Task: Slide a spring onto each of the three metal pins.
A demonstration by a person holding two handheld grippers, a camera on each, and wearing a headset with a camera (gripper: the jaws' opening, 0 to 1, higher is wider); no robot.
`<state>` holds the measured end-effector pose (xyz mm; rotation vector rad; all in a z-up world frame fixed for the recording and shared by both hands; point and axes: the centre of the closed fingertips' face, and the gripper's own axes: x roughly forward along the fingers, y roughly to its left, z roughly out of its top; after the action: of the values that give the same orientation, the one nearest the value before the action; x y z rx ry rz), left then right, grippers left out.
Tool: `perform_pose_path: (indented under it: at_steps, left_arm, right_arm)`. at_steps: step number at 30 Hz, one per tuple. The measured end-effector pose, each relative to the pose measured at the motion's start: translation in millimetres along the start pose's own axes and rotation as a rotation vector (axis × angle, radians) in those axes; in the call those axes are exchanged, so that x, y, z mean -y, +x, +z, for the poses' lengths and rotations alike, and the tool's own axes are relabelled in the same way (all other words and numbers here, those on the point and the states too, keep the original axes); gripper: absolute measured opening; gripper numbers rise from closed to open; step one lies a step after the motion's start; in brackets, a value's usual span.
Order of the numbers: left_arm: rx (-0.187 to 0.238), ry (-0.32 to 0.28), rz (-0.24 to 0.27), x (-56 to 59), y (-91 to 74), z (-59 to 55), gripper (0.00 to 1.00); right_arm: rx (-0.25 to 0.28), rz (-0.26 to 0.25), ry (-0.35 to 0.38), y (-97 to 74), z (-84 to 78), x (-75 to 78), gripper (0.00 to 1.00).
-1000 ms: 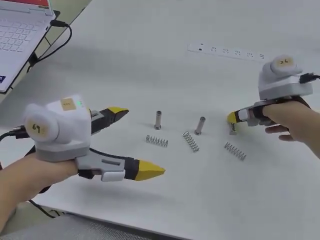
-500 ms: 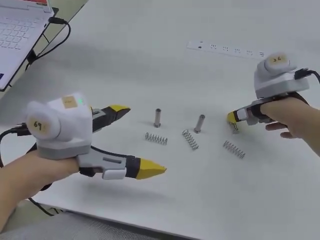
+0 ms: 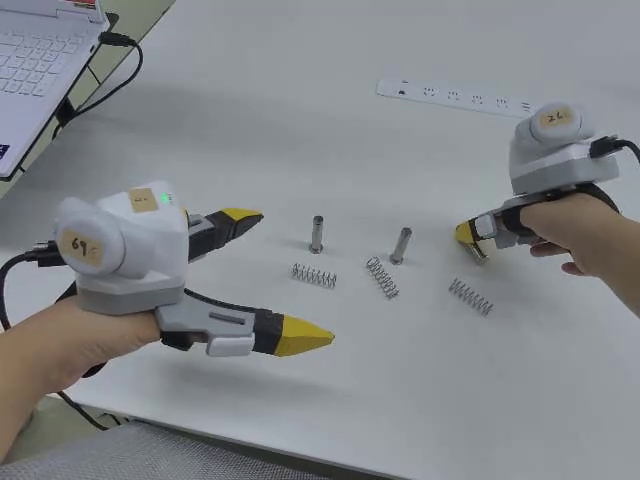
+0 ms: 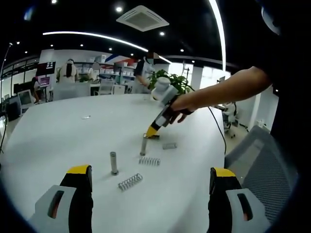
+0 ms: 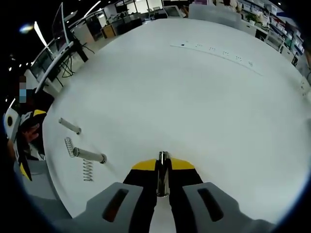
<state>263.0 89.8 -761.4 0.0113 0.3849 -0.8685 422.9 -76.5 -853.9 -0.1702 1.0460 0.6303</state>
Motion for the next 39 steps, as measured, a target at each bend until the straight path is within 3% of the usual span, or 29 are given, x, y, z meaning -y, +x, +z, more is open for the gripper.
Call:
perform_pose_path:
  at_steps: [18, 23, 39]
  left_arm:
    - [-0.008, 0.002, -0.006, 0.5, 1.8, -0.4, 0.98]
    - [-0.009, 0.002, -0.007, 0.4, 1.9, 0.1, 0.98]
    - [-0.009, 0.009, -0.011, 2.8, 5.1, 1.5, 0.98]
  right_arm:
    - [0.050, 0.030, -0.046, -22.4, -9.3, -14.7, 0.05]
    - [0.082, 0.039, -0.086, -25.2, -8.2, -15.9, 0.05]
    - [0.182, 0.039, -0.121, -38.6, -5.7, -13.4, 0.05]
